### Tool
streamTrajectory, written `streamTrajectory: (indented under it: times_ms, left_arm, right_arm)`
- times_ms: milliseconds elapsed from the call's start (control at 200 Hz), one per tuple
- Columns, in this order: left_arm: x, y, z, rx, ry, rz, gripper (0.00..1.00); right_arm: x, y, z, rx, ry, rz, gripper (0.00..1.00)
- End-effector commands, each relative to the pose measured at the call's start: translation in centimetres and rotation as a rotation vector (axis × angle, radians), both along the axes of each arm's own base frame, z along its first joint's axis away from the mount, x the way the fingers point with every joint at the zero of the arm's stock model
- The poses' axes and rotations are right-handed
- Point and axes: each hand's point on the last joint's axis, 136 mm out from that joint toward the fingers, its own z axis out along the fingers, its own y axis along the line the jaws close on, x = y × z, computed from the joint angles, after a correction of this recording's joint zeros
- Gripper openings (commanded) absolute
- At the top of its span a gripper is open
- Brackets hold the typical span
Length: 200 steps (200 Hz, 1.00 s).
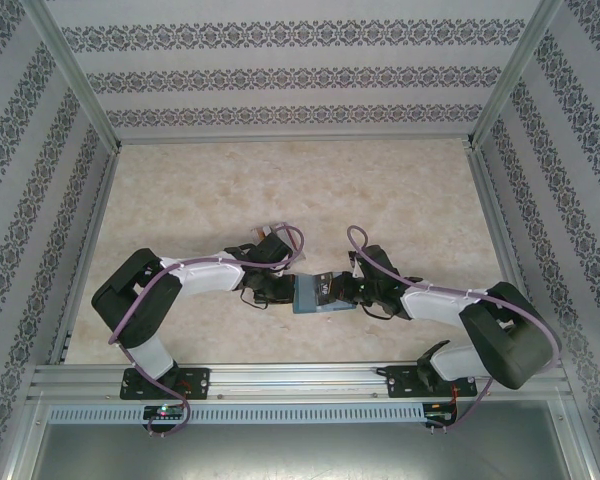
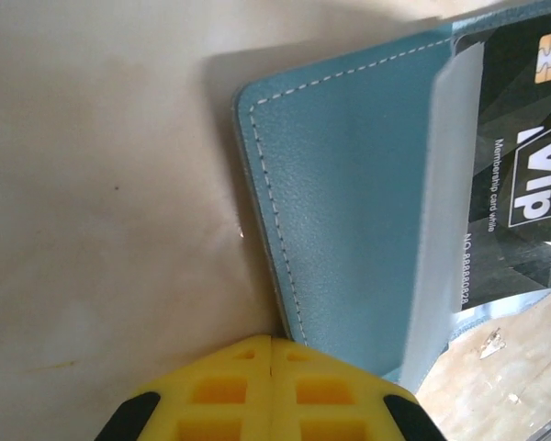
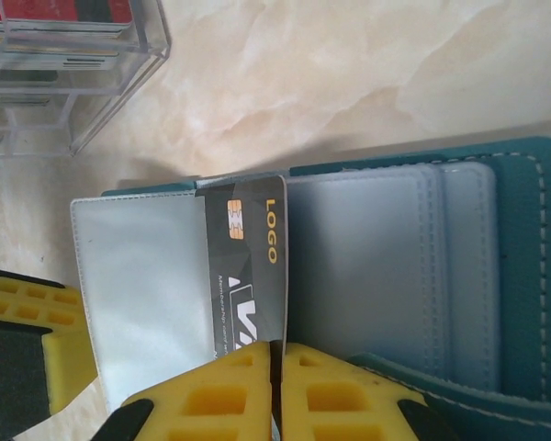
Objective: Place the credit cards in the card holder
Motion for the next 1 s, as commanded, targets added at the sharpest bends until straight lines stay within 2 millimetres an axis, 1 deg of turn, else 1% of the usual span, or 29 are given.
streamTrajectory:
  times_ms: [0,130,255,375,445,505,644,749,929,994]
  left_arm:
    - [-0.8,-0.1,-0.8,0.013,0.03,-0.004,0.02]
    - [-0.8,0.0,-0.9,0.017,0.031,0.005,0.02]
    - [-0.9,0.2,-1.1,0.038,0.04,-0.004,0.02]
    - [-0.8,0.0,-1.1,0.029,0.037,0.004,0.0]
    - [-0.8,0.0,-1.1,0.034,0.039,-0.003,0.0]
    - [-0.8,0.0,-1.0,0.035,0.041,-0.003,0.0]
    - [-0.7,-0.1,-1.0,0.029,0.036,-0.01,0.0]
    - [-0.8,0.1,-1.1,0.04,0.041,-0.007,0.0]
    - [-0.6,-0.1,-1.2,0.036,0.035,-0.002,0.0]
    - [-0.5,-0.1,-1.1,0.031,0.034,0.002,0.0]
  right_arm:
    - [-1.0,0.4,-0.8,-0.008,0.044,0.012,0.11]
    - [-1.5,0.6,-0.3,0.021,0.065,0.007,0.16]
    - [-1.9,0.2,-0.2,0.017,0.07,-0.001,0.2]
    - [-2.4,0.5,0.1,0.037,0.079,0.017,0.21]
    - [-2.5,0.2,-0.1,0.017,0.077,0.015,0.21]
    - [-2.5,-0.1,-0.4,0.002,0.081,0.014,0.2]
    - [-2.7,0.5,-1.0,-0.005,0.1,0.063,0.09]
    - [-2.8,1.4,-1.0,0.013,0.123,0.107,0.03]
    - [-3.1,2.6,-1.1,0.037,0.162,0.173,0.05]
    - [-3.3,3.1,-1.0,0.06,0.186,0.196,0.09]
